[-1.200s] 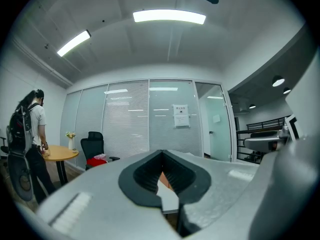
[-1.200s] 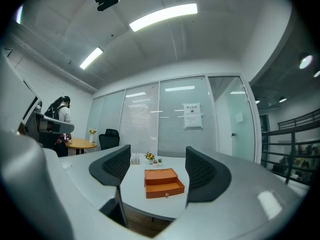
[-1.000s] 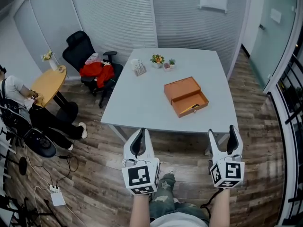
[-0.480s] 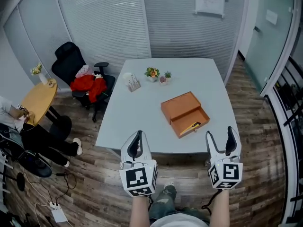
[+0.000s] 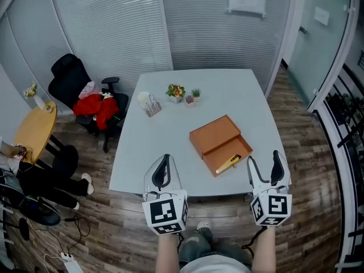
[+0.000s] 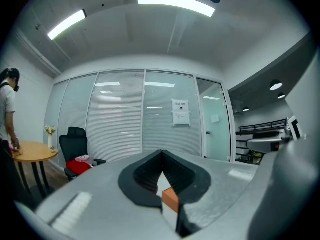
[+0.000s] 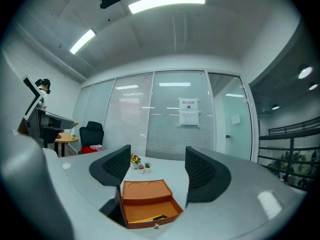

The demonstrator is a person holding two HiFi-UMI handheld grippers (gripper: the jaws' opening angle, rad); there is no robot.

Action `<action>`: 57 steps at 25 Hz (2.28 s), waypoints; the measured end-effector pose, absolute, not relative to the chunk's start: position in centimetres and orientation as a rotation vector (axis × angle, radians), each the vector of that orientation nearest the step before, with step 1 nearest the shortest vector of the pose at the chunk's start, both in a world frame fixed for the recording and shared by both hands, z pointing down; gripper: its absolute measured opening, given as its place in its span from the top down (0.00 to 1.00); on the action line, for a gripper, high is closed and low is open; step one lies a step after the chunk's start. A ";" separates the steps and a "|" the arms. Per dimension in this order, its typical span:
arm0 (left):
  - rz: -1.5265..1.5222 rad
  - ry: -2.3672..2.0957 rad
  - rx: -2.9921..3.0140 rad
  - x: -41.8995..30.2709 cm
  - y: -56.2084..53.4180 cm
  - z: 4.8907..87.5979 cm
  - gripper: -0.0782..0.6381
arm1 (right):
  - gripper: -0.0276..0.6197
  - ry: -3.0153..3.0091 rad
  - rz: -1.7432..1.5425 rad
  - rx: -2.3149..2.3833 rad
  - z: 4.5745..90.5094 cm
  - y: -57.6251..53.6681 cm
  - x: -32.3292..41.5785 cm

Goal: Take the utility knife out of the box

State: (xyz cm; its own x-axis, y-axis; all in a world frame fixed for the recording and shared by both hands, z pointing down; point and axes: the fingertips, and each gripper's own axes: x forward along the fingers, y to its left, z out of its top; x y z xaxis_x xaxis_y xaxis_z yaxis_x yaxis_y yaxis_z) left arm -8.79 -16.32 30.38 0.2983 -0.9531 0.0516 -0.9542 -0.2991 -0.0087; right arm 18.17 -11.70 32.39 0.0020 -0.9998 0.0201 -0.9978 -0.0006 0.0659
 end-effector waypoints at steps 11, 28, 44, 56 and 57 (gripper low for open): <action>0.130 -1.799 2.517 -8.7 -18.9 31.9 0.89 | 0.39 -2.144 0.002 2.171 33.6 -14.1 17.8; 0.199 -1.789 2.485 -6.7 -23.1 34.2 0.89 | 0.40 -2.129 0.050 2.059 36.3 -19.5 19.6; 0.275 -1.845 2.410 -4.3 -29.2 36.6 0.89 | 0.41 -2.156 0.054 1.800 39.9 -27.0 21.8; 0.354 -1.856 2.346 -2.9 -33.4 39.4 0.89 | 0.42 -2.145 0.145 1.630 45.0 -30.6 23.5; 0.362 -1.855 2.341 -2.9 -33.6 39.7 0.89 | 0.42 -2.147 0.148 1.615 45.4 -30.8 23.5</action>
